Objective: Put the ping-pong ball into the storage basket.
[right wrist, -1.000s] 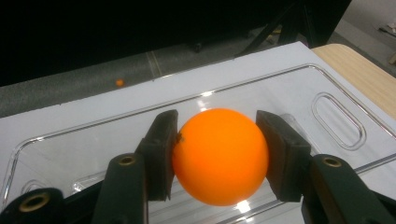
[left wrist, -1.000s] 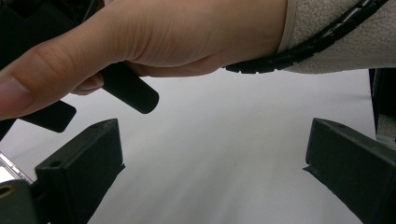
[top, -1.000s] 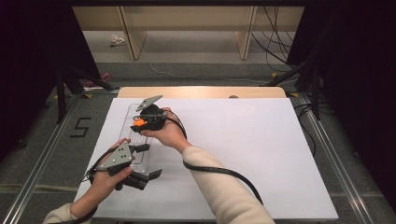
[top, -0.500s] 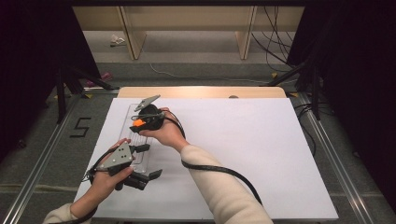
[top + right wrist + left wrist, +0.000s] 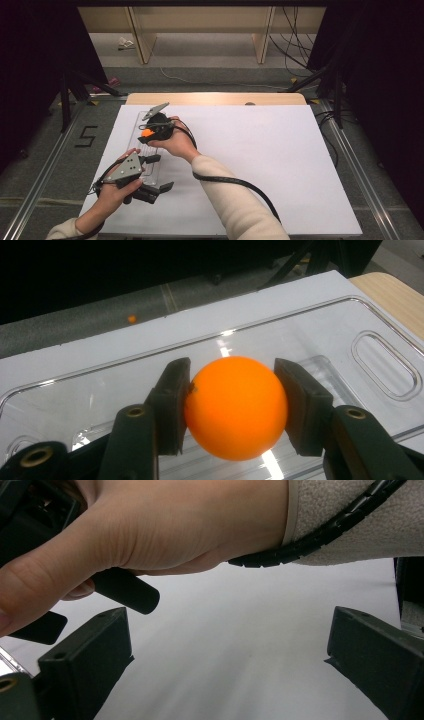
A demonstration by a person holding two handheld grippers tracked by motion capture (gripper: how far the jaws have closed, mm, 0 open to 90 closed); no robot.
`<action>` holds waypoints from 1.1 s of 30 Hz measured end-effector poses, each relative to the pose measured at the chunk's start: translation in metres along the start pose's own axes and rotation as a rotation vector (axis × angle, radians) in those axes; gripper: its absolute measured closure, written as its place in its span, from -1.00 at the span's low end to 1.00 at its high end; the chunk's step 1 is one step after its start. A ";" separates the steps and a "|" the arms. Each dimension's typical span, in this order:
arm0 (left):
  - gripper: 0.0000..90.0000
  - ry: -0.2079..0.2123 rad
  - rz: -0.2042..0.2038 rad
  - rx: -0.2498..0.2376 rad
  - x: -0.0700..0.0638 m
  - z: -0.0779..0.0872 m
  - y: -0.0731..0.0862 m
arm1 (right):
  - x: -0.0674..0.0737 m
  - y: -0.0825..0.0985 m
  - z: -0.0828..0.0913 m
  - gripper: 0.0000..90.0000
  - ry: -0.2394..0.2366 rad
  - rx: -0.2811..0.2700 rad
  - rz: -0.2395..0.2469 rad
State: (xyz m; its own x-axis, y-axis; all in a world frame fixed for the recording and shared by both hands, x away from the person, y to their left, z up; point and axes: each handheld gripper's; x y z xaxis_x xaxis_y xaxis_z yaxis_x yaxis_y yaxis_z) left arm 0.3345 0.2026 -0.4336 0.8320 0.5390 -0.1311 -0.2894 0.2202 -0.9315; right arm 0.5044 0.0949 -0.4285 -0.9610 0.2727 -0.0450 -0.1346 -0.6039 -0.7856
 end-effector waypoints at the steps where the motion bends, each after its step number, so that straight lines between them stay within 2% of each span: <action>1: -0.92 0.000 -0.001 0.000 0.000 0.000 0.000 | 0.000 0.000 0.000 0.14 0.000 0.002 0.001; 33: -0.92 0.002 -0.002 0.001 0.000 0.000 0.000 | 0.003 0.004 -0.015 0.14 -0.023 0.036 -0.013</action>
State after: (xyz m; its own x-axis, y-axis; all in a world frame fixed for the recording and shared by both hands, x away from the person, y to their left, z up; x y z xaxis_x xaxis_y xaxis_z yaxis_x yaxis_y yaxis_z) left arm 0.3341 0.2024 -0.4336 0.8336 0.5368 -0.1304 -0.2886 0.2218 -0.9314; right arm 0.5043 0.1040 -0.4412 -0.9644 0.2637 -0.0205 -0.1554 -0.6274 -0.7630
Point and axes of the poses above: each handheld gripper's, and its own axes: z roughly backward along the jaws, y roughly out of its underside, x roughly to its left, and after that the axes turned 7 degrees about z, right-handed
